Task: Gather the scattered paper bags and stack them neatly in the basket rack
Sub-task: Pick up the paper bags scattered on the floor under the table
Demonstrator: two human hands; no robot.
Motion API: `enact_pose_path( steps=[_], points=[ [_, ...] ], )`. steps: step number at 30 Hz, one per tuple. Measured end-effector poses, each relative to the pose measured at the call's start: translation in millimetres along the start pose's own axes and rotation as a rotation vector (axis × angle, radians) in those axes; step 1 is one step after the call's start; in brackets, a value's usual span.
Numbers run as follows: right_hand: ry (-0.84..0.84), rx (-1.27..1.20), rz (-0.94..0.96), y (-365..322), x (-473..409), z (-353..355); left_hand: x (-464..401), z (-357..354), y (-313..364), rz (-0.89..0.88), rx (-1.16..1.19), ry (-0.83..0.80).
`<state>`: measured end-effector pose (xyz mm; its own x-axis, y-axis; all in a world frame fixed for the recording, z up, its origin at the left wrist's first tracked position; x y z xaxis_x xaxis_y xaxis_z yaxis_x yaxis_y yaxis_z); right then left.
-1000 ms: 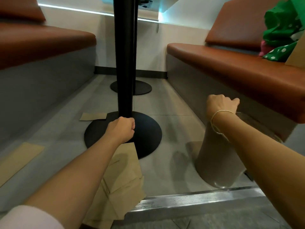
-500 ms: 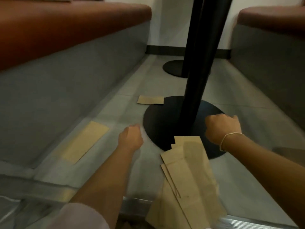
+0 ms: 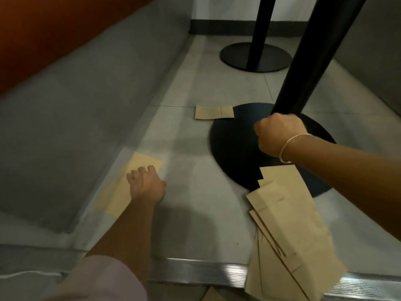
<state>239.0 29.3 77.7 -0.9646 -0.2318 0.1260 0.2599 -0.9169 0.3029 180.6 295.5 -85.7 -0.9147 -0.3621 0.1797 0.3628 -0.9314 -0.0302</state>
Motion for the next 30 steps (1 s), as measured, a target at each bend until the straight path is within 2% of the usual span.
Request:
enact_pose_path(
  steps=[4, 9, 19, 20, 23, 25, 28, 30],
  points=[
    [-0.010, -0.053, 0.112, -49.2, -31.3, -12.5, -18.7, -36.8, -23.9, 0.036, -0.019, -0.083],
    [-0.061, -0.037, 0.209, -81.0, -78.1, -54.3, -39.1, -44.0, -28.6, -0.046, 0.102, 0.049],
    [-0.146, -0.100, 0.209, -85.1, -135.3, -93.4, -70.5, -32.4, 1.6, 0.041, 0.143, 0.119],
    [-0.165, -0.118, 0.195, -81.3, -141.6, -98.1, -70.7, -32.0, 10.7, 0.022, 0.153, 0.150],
    [-0.230, -0.174, 0.153, -71.3, -159.9, -115.0, -65.5, -26.4, 49.7, -0.149, 0.224, 0.418],
    [-0.233, -0.195, 0.150, -70.1, -173.0, -124.5, -62.2, -26.5, 70.7, -0.271, 0.167, 0.526],
    [-0.163, -0.200, 0.141, -70.0, -196.2, -130.9, -58.9, -12.1, 75.4, -0.295, 0.137, 0.746],
    [-0.143, -0.196, 0.135, -71.7, -212.1, -134.5, -64.9, -9.0, 74.6, -0.276, 0.171, 0.772]
  ],
)
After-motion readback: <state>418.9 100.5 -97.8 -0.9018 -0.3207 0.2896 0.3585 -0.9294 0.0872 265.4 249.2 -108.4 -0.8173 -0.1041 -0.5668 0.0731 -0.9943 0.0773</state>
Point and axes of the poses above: each hand's wrist, its own x-axis away from the middle knuckle, its own z-axis out of the back of the hand, y = z × x, the point moved 8 cm from there along -x, towards the middle knuckle, and after that the axes turned 3 degrees about -z, right-handed, at the moved point
